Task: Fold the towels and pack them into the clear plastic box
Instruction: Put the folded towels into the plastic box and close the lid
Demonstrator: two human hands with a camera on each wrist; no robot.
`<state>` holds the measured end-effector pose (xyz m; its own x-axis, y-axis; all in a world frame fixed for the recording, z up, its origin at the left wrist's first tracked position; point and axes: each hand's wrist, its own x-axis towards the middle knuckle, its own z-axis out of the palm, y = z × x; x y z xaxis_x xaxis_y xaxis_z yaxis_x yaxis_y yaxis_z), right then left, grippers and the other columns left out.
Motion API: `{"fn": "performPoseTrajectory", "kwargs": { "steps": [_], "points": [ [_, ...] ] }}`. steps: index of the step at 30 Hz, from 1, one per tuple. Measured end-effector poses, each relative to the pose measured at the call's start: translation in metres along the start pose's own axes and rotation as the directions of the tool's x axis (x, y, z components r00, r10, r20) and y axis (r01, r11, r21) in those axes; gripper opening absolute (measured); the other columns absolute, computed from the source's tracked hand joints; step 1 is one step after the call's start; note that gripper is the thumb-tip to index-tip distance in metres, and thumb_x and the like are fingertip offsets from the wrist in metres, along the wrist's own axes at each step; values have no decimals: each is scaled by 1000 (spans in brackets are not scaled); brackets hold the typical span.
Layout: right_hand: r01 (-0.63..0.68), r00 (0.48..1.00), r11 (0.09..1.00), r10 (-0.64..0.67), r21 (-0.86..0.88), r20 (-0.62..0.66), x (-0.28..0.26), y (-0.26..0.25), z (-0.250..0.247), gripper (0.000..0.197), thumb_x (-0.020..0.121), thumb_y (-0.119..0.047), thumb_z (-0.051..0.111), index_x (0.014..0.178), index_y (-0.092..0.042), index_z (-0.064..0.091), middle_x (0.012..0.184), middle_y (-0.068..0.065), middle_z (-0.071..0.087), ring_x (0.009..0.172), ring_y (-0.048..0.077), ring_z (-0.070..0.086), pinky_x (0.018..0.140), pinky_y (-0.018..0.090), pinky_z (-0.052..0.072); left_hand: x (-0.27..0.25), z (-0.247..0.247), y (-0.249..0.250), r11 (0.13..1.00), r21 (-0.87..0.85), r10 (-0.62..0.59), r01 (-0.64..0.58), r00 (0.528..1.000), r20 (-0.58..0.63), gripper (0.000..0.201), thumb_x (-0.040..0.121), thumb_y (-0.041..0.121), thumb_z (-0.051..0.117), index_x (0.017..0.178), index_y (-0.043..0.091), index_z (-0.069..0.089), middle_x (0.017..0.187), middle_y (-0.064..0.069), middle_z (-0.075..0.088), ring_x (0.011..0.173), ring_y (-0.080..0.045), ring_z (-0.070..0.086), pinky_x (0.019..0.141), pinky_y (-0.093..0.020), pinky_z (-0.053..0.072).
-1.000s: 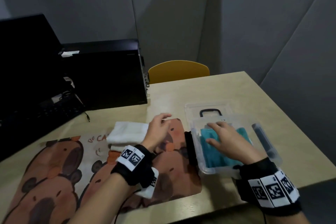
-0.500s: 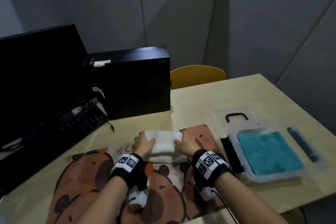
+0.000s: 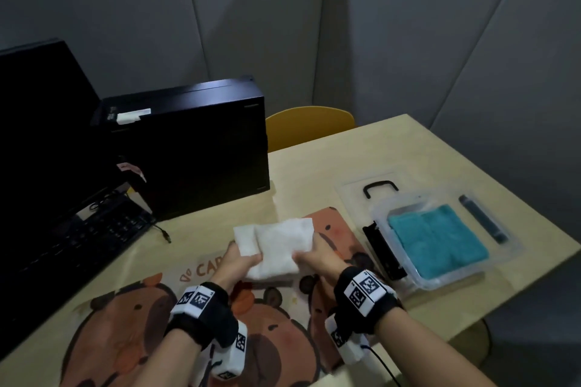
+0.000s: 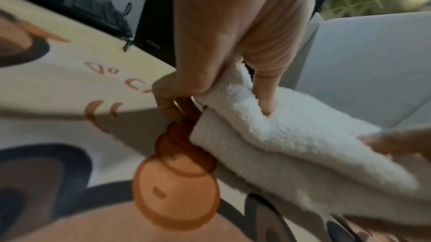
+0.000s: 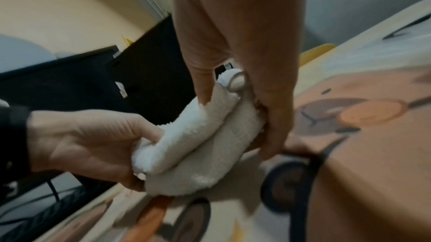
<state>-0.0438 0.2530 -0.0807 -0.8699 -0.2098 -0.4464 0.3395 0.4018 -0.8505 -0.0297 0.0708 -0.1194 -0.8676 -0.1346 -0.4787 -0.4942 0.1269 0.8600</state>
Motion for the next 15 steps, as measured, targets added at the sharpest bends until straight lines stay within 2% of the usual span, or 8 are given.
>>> {"fn": "performPoseTrajectory", "kwargs": {
  "steps": [2,4,6,8,10,12,15],
  "points": [
    [125,991,992,-124,12,-54,-15,-14,-21,43,72,2,50,112,-12,57,108,8,66,102,22,62,88,38,54,-13,11,24,993,-42,107,-107,994,-6,62,77,6,68,131,12,37,124,-9,57,109,-22,58,91,-41,51],
    [207,971,978,-208,-21,-120,-30,-28,-48,35,73,-1,50,103,-19,53,103,3,63,99,21,61,89,43,53,-32,29,57,967,-74,242,-243,970,-13,82,82,0,63,142,21,11,128,0,44,116,-17,49,93,-39,48],
    [258,946,964,-264,-56,-187,-44,-38,-82,50,73,-6,51,120,-16,41,113,2,55,109,21,54,93,39,48,-49,52,86,926,-109,368,-362,929,42,95,85,-3,59,145,29,-7,133,4,35,122,-15,42,98,-38,45],
    [281,920,952,-304,-124,-246,-57,-44,-119,67,75,-3,50,136,-15,27,117,1,49,112,21,51,93,34,44,-64,79,110,897,-139,434,-419,895,102,95,85,-3,58,146,32,-6,137,8,31,126,-12,40,100,-33,43],
    [249,903,955,-290,-164,-317,-65,-43,-158,77,77,3,49,144,-20,17,120,3,46,111,22,49,97,37,43,-71,108,125,883,-133,467,-450,869,164,87,86,-2,56,147,30,3,136,11,32,126,-9,40,101,-30,42],
    [205,898,964,-255,-171,-359,-74,-35,-194,82,78,4,48,146,-24,13,122,5,45,112,24,48,97,35,42,-72,139,134,885,-104,465,-453,854,233,78,87,1,56,145,30,12,137,9,35,126,-14,43,104,-36,42],
    [133,914,977,-187,-169,-359,-80,-12,-238,79,79,7,48,146,-21,18,130,5,42,119,20,43,92,24,36,-70,185,136,904,-95,423,-416,846,325,72,86,4,58,140,32,20,137,3,40,126,-21,46,105,-44,42]
  ]
}}
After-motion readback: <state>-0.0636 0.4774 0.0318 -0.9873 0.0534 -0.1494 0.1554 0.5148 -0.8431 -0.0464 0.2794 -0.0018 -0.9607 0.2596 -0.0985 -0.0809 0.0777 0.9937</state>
